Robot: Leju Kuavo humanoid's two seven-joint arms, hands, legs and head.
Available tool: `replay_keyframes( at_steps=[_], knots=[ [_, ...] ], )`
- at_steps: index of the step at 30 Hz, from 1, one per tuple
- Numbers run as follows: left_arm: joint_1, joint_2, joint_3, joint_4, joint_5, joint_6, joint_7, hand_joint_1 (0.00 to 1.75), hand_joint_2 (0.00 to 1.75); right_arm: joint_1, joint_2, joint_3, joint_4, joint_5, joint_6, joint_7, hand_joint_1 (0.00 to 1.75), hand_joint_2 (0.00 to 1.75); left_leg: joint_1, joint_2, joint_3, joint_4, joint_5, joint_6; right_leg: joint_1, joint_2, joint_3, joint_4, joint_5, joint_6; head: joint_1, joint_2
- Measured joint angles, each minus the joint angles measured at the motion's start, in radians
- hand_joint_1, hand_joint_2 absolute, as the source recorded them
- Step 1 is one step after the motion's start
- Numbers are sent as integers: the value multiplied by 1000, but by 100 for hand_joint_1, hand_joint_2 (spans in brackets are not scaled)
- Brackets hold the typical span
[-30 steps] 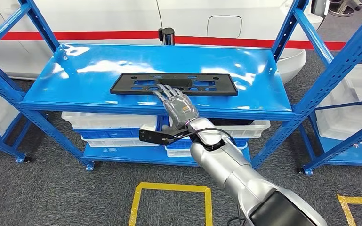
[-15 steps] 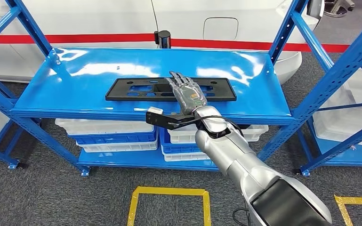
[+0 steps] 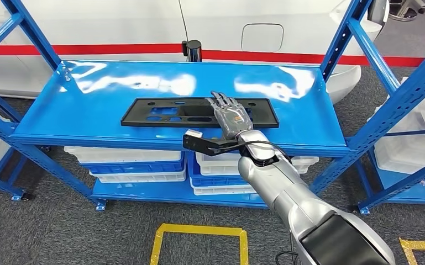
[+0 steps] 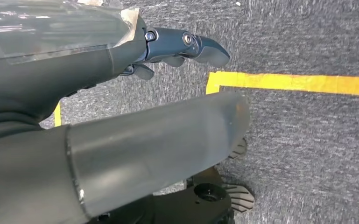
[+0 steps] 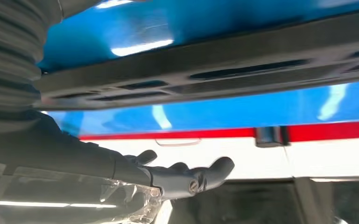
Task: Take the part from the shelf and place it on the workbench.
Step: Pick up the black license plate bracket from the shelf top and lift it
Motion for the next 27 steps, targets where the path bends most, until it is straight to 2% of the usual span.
replay_keyframes(
  at_steps=[1, 2, 3, 5, 6, 7, 8, 10, 11, 12, 14, 16, 18, 21, 22, 25, 27],
  knots=[
    [0, 0, 0, 0, 0, 0, 0, 0, 0, 0, 0, -2, 1, -1, -1, -2, 0, 175, 2, 1, -5, 13, -10, -5, -4, 1, 6, -4, -1, -9, -1, 0],
    [0, 0, 0, 0, 0, 0, 0, 0, 0, 0, 1, -4, 2, -1, -1, -5, 0, 175, 4, 2, -21, 50, -30, -9, -9, 1, 13, -8, -3, -17, -3, 0],
    [0, 0, 0, 0, 1, 0, -1, 0, 0, 1, 2, -4, 4, -1, -2, -7, 0, 175, 6, 3, -50, 109, -57, -13, -11, 1, 19, -10, -6, -25, -5, 0],
    [2, -1, 0, 0, 4, 0, -5, 0, 0, 7, 2, -4, 8, -3, -2, -10, 0, 175, 8, 3, -131, 252, -110, -19, -8, 1, 28, -10, -13, -35, -8, 0],
    [4, 0, 0, 0, 6, -1, -12, 0, 0, 12, 2, -5, 10, -5, -3, -12, 6, 175, 8, 4, -163, 297, -116, -22, -6, 2, 31, -10, -16, -37, -8, 0],
    [6, 0, 0, 0, 9, -2, -24, 0, 0, 16, 2, -6, 12, -6, -3, -14, 29, 175, 9, 4, -179, 304, -102, -23, -5, 3, 34, -9, -19, -38, -9, 0],
    [7, 1, 0, 0, 12, 0, -48, 0, 0, 19, 2, -8, 15, -8, -3, -16, 63, 175, 10, 4, -173, 268, -67, -22, -5, 4, 39, -9, -23, -36, -10, 0],
    [7, 1, 1, 0, 14, 24, -114, 0, 0, 22, 2, -15, 18, -12, -3, -26, 127, 175, 10, 6, -120, 128, 17, -18, -2, 7, 47, -7, -31, -29, -12, 0],
    [6, 1, 1, 0, 13, 43, -149, 0, 0, 22, 1, -20, 19, -14, -3, -32, 139, 175, 10, 7, -92, 66, 44, -14, 3, 9, 49, -6, -35, -23, -12, 0],
    [5, 0, 1, 0, 12, 60, -172, 0, 0, 22, 0, -24, 21, -16, -4, -38, 140, 175, 9, 7, -74, 30, 58, -11, 9, 10, 49, -3, -39, -21, -10, 0],
    [4, -4, 1, 0, 9, 80, -197, 0, 0, 24, -2, -33, 22, -19, -7, -48, 140, 175, 5, 6, -64, 12, 61, -9, 18, 11, 45, 1, -45, -20, -5, 0],
    [4, -6, 1, 0, 7, 86, -208, 0, 0, 26, -5, -41, 23, -21, -10, -54, 123, 175, -3, 3, -65, 12, 62, -7, 20, 10, 45, 1, -46, -21, -3, 0],
    [4, -7, 2, 0, 6, 88, -214, 0, 0, 28, -8, -47, 23, -22, -12, -56, 104, 175, -10, 1, -65, 12, 60, 1, 20, 8, 46, 0, -46, -20, -2, 0],
    [4, -8, 3, 0, 5, 104, -223, 0, 0, 29, -9, -53, 24, -26, -18, -67, 131, 175, -17, 1, -66, 13, 57, 11, 17, 8, 46, -1, -47, -8, -2, 0],
    [4, -9, 5, 0, 4, 115, -230, 0, 44, 30, -10, -56, 25, -30, -24, -76, 140, 175, -19, 1, -66, 13, 57, 13, 16, 8, 46, -1, -47, -4, -2, 0],
    [5, -11, 11, 0, 4, 141, -256, 0, 175, 35, -15, -68, 24, -45, -45, -105, 139, 175, -21, 1, -66, 14, 56, 14, 13, 8, 46, -1, -48, -2, -2, 0],
    [5, -12, 14, 0, 4, 149, -270, 0, 175, 40, -19, -76, 22, -50, -53, -118, 140, 175, -21, 1, -65, 14, 56, 14, 12, 8, 46, -2, -48, -2, -2, 0]
  ],
)
